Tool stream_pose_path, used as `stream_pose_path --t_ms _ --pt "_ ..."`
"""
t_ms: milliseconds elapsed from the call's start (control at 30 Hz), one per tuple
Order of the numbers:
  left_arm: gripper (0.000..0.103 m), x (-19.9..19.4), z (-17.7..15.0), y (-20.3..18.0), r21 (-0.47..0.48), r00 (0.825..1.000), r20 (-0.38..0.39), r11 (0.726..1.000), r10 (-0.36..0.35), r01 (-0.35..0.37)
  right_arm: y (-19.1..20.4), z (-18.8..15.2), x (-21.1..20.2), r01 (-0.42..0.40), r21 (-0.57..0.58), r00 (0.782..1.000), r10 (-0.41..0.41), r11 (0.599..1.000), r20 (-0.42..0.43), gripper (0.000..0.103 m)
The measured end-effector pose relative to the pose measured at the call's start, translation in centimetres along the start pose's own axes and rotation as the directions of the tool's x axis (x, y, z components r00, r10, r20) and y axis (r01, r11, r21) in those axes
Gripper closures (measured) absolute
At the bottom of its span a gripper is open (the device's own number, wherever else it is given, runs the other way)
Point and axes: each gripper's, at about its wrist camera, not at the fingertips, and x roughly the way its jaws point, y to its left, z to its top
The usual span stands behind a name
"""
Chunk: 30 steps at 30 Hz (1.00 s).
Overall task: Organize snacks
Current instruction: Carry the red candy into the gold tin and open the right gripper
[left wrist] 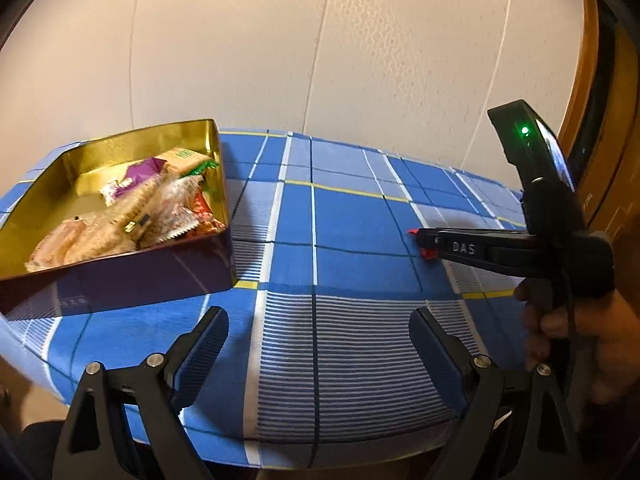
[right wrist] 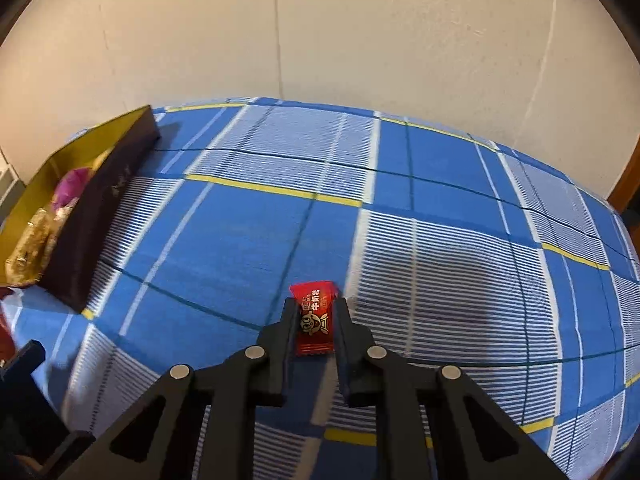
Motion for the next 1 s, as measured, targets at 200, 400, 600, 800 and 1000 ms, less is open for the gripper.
stream_pose_path --t_ms 200,400,600,800,1000 --pt "0.011 -1.4 0.7 0.7 -0.033 1.0 0.023 0.999 -0.004 0.005 2.0 0.9 -0.5 -0.031 -0.051 0.999 0.031 0.998 0.016 0.087" --pt "0.011 -2.2 1.2 2.1 -0.069 1.0 0.023 0.998 0.006 -0.004 3.5 1.8 -1.1 -0.072 -0.062 0.997 0.074 0.995 0.029 0.087" --pt "0.011 -2.8 1.6 3.3 -0.102 0.999 0.024 0.994 0.038 -0.036 5.8 3.4 -1.8 -0.138 -0.093 0.988 0.143 0.986 0.05 0.087" --pt "0.011 -3.9 2.1 5.0 -0.151 0.997 0.04 0.986 0.073 -0.066 8.2 5.0 -2.7 -0.223 -0.108 0.97 0.232 0.969 0.075 0.087" --pt "0.011 -4.4 2.7 7.3 -0.211 0.992 0.047 0.972 0.117 -0.105 12.1 7.3 -2.8 -0.319 -0.152 0.941 0.332 0.935 0.064 0.087"
